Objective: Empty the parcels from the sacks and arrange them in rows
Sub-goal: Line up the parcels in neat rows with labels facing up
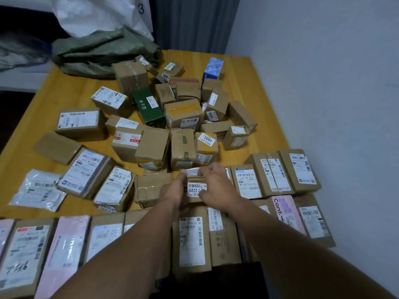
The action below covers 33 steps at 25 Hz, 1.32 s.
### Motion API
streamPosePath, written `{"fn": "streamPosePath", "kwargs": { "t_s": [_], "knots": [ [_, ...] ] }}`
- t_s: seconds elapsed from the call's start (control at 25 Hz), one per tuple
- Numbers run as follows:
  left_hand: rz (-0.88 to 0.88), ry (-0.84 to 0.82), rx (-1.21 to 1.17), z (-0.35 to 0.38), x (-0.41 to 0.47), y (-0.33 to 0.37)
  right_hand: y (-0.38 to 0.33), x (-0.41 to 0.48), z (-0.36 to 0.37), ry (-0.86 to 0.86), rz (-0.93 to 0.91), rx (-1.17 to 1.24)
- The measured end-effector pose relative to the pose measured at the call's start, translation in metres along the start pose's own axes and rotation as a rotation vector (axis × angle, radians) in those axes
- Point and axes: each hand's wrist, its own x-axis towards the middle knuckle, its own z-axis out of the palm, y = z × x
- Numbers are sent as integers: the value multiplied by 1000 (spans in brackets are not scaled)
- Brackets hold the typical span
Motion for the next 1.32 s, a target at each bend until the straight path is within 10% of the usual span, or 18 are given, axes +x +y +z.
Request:
{"fn": "streamPosePath", "kwargs": {
  "t_s": [0.32,0.72,1.32],
  "knots": [
    [262,-119,-208,-11,-42,8,-18,-11,-19,355,201,677],
    [392,-156,-269,-16,-51,19,-32,-17,-35,89,347,1146],
    [233,-76,1,8,-4,-25,24,-8,44,69,570,813]
  ]
}}
